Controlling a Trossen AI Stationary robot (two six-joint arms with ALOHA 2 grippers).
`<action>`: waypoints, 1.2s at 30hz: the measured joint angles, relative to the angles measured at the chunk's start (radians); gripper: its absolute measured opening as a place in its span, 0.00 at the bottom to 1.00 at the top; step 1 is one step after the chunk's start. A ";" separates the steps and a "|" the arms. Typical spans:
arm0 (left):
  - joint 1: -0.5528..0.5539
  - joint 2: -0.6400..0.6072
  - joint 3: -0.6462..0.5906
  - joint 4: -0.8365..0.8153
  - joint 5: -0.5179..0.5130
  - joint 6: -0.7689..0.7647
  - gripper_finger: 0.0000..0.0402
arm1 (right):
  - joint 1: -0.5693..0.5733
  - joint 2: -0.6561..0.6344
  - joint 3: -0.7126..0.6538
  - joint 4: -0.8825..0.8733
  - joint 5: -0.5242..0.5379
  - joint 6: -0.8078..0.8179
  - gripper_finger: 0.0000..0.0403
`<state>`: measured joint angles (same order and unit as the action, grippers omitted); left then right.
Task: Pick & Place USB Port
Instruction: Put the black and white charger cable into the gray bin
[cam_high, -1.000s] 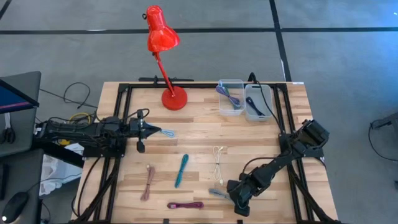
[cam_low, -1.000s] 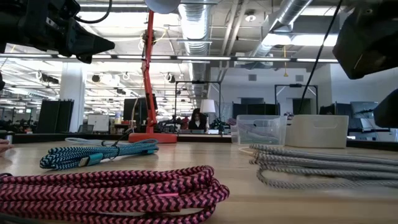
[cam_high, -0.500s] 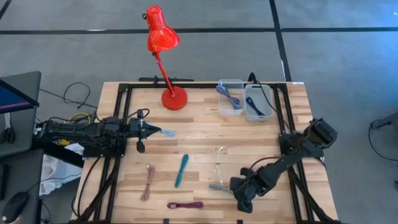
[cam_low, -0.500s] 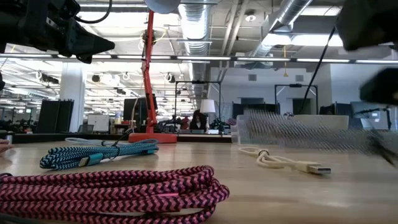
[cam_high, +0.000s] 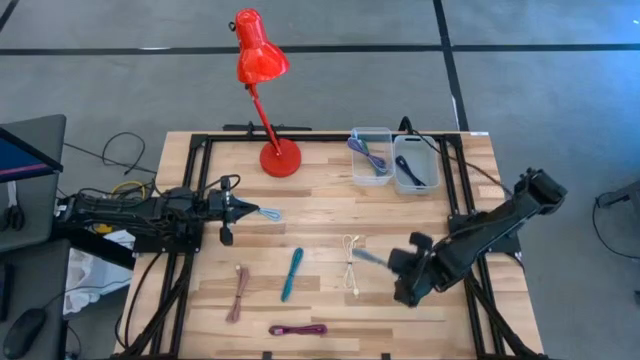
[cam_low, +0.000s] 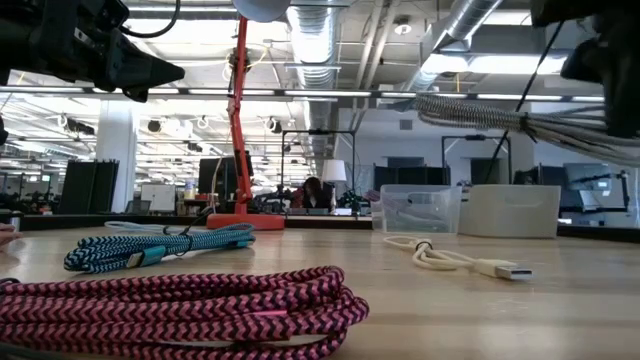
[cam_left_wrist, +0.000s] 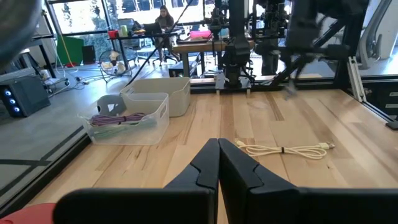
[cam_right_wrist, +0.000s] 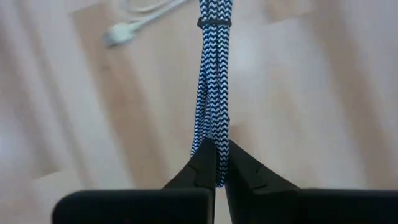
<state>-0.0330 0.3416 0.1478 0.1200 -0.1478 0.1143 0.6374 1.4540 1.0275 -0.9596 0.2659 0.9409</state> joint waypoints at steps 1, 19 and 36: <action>0.000 0.000 0.000 0.000 0.000 0.000 0.01 | -0.008 -0.017 0.000 -0.036 0.023 -0.001 0.01; 0.000 0.000 0.000 0.000 0.000 0.000 0.01 | -0.257 -0.304 0.000 -0.435 0.356 -0.044 0.00; 0.000 0.000 0.000 0.000 0.000 0.000 0.01 | -0.685 -0.537 -0.191 -0.325 0.414 -0.328 0.00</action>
<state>-0.0334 0.3416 0.1474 0.1200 -0.1482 0.1146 -0.0473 0.9168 0.8369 -1.2842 0.6804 0.6127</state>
